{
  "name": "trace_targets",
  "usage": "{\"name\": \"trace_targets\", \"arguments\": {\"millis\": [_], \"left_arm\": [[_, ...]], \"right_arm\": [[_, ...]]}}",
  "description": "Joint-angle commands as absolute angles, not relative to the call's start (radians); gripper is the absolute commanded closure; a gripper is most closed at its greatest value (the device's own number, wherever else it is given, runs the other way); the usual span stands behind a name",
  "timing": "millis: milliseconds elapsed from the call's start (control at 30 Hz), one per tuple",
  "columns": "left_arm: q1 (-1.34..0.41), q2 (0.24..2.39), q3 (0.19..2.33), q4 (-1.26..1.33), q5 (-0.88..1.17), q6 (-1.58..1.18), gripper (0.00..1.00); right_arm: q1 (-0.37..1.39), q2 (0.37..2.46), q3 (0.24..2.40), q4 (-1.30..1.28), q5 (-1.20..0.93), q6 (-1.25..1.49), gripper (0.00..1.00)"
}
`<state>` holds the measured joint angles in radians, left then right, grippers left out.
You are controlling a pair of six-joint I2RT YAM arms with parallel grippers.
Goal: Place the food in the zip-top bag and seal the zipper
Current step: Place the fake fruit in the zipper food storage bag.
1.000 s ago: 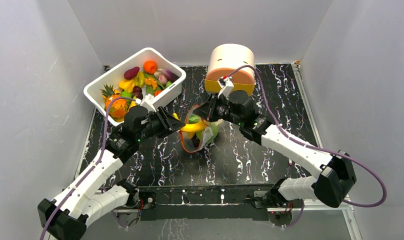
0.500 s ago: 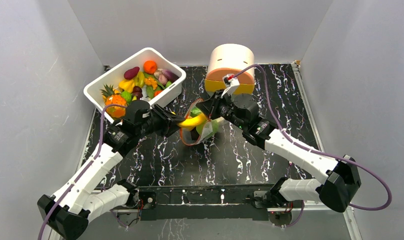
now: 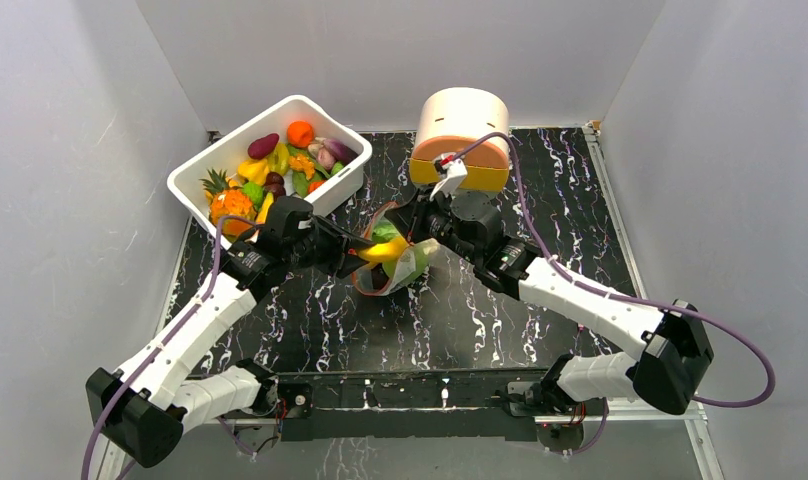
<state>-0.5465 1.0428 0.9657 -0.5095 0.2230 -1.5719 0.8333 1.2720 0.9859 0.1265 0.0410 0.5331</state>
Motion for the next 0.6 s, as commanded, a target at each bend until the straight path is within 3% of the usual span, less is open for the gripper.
{"name": "trace_targets", "arguments": {"millis": [0, 267, 567], "left_arm": [[-0.551, 1.024, 0.976, -0.468, 0.253, -1.515, 0.68], [-0.552, 0.976, 1.024, -0.523, 0.171, -1.177, 0.36], [-0.552, 0.864, 1.015, -0.514, 0.22, -0.888, 0.31]], "right_arm": [[0.841, 1.252, 1.084, 0.203, 0.08, 0.554, 1.0], [0.841, 1.234, 1.117, 0.193, 0.139, 0.601, 1.0], [0.839, 1.217, 1.12, 0.167, 0.225, 0.598, 1.0]]}}
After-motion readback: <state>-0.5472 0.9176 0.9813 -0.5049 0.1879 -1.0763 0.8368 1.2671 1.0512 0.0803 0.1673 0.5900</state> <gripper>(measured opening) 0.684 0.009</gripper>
